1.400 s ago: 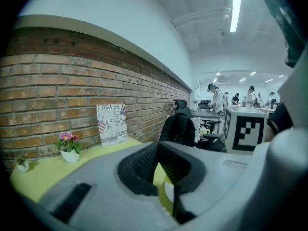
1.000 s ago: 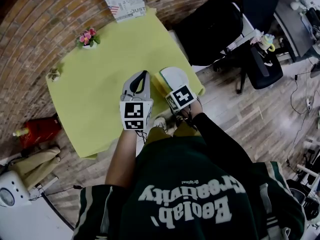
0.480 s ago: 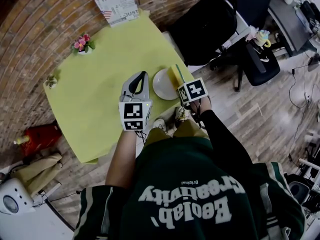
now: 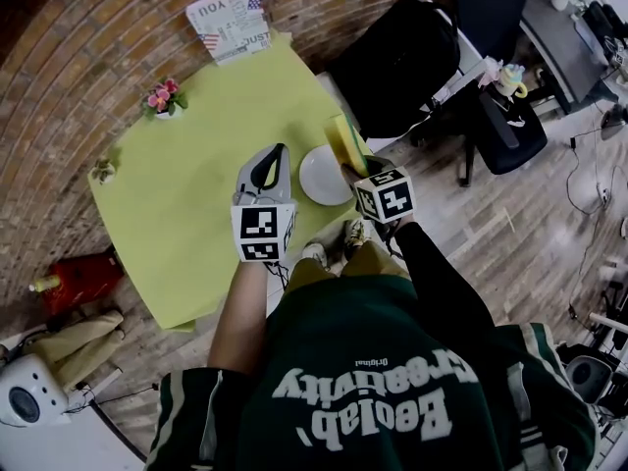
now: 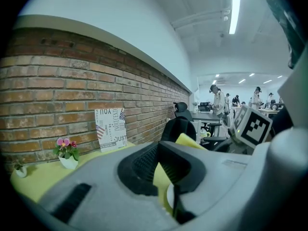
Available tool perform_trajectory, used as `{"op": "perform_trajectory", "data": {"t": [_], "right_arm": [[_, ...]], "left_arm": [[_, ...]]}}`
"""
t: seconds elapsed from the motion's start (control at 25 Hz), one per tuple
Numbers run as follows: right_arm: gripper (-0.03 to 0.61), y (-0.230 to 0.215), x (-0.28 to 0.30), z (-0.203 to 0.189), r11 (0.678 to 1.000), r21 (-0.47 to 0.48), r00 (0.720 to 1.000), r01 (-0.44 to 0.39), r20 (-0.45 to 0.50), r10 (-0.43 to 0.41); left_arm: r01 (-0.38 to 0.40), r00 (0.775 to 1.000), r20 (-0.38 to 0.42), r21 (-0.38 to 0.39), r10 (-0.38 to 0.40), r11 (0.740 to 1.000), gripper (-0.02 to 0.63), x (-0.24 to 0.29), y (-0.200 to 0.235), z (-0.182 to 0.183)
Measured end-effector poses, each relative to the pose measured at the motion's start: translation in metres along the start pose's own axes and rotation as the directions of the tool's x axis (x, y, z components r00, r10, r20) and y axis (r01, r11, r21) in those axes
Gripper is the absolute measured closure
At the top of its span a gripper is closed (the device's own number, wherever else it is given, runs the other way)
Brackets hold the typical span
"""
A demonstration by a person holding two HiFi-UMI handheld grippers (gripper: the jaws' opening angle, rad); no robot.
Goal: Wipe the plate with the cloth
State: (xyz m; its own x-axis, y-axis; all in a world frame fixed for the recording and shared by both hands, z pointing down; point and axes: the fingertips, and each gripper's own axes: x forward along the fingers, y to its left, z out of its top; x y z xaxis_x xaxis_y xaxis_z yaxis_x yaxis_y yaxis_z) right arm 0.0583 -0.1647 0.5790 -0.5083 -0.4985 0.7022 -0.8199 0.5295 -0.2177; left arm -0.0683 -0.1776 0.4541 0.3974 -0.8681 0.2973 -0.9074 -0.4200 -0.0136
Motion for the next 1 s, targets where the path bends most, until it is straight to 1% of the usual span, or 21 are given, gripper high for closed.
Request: {"op": "perform_trajectory", "data": {"t": [0.08, 0.2, 0.28, 0.4, 0.56, 0.64, 0.72, 1.0], "right_arm": [[0.439, 0.002, -0.011, 0.029, 1.0, -0.018, 0.995, 0.002, 0.102, 0.0], [0.44, 0.014, -0.033, 0.069, 0.996, -0.094, 0.97, -0.004, 0.24, 0.027], [0.44, 0.022, -0.045, 0.088, 0.99, -0.141, 0.954, 0.017, 0.298, 0.026], [0.44, 0.031, -0.062, 0.11, 0.981, -0.185, 0.93, 0.055, 0.366, 0.017], [0.443, 0.032, -0.087, 0.135, 0.967, -0.212, 0.889, 0.144, 0.457, -0.033], [0.443, 0.032, -0.097, 0.144, 0.963, -0.207, 0.868, 0.174, 0.493, -0.051], [0.443, 0.035, -0.104, 0.151, 0.962, -0.202, 0.855, 0.186, 0.516, -0.057], [0.443, 0.045, -0.122, 0.153, 0.959, -0.181, 0.83, 0.218, 0.551, -0.085]], "left_arm": [[-0.008, 1.0, 0.015, 0.002, 0.008, 1.0, 0.609, -0.002, 0.004, 0.009], [-0.018, 0.999, 0.042, 0.01, 0.017, 1.0, 0.609, -0.007, 0.01, 0.023], [-0.027, 0.998, 0.058, 0.016, 0.026, 0.999, 0.609, -0.011, 0.014, 0.031], [-0.043, 0.996, 0.079, 0.026, 0.041, 0.999, 0.609, -0.017, 0.021, 0.044], [-0.056, 0.992, 0.113, 0.038, 0.051, 0.998, 0.609, -0.026, 0.026, 0.064], [-0.059, 0.99, 0.131, 0.047, 0.053, 0.997, 0.609, -0.031, 0.028, 0.074], [-0.064, 0.989, 0.138, 0.057, 0.056, 0.996, 0.609, -0.036, 0.031, 0.08], [-0.067, 0.986, 0.156, 0.084, 0.054, 0.994, 0.609, -0.051, 0.032, 0.09]]}}
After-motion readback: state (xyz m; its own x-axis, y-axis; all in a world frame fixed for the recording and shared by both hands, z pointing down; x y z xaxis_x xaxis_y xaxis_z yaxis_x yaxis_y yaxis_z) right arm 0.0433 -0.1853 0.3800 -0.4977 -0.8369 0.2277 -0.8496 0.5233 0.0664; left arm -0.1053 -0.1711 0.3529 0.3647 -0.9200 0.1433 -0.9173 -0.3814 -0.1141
